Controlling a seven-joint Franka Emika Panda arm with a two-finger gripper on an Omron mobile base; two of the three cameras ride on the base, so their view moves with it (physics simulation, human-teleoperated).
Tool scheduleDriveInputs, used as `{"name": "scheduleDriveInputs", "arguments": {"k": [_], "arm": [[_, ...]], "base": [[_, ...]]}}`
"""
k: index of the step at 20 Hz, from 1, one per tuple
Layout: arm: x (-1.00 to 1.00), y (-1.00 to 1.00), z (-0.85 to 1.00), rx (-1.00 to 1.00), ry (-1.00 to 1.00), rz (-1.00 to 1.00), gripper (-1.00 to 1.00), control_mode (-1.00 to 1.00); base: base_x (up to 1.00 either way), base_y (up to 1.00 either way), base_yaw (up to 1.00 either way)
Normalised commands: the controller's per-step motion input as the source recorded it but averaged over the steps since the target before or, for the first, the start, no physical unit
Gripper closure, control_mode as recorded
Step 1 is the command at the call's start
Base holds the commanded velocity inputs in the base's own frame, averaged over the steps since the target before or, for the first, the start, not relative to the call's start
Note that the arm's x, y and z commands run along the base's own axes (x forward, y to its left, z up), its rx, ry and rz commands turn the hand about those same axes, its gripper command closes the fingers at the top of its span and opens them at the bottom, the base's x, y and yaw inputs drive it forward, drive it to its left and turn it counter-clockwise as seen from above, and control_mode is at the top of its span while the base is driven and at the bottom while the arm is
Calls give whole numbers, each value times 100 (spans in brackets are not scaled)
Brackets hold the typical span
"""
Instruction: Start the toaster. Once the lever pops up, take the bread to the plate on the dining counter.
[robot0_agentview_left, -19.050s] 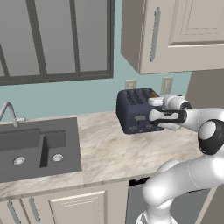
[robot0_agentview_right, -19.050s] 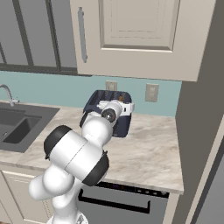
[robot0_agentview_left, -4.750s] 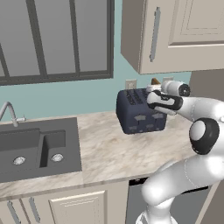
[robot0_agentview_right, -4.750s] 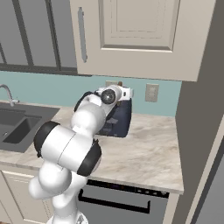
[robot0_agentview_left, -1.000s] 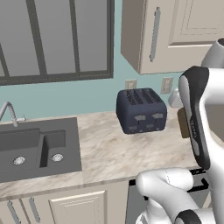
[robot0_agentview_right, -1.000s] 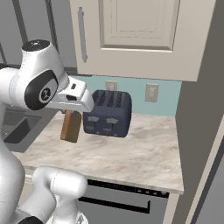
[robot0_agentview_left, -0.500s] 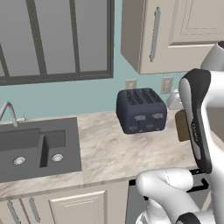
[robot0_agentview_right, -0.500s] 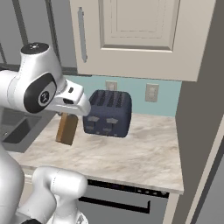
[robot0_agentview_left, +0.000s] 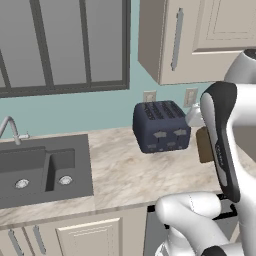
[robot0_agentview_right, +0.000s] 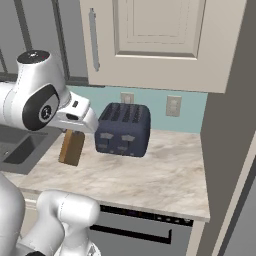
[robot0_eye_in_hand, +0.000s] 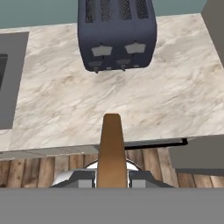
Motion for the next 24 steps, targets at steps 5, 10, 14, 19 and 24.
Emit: {"name": "scheduleDriveInputs", "arguments": {"k": [5, 10, 14, 19, 24], "arm": [[0, 2, 0, 0, 0, 0, 100, -100], [-7, 0, 0, 0, 0, 0, 100, -100], [-10, 0, -2, 0, 0, 0, 100, -100], [-8, 0, -2, 0, 0, 0, 100, -100], [-3, 0, -2, 0, 0, 0, 100, 100]], "base": [[0, 0, 0], [0, 0, 0], [0, 0, 0], [0, 0, 0], [-9, 0, 0]]}}
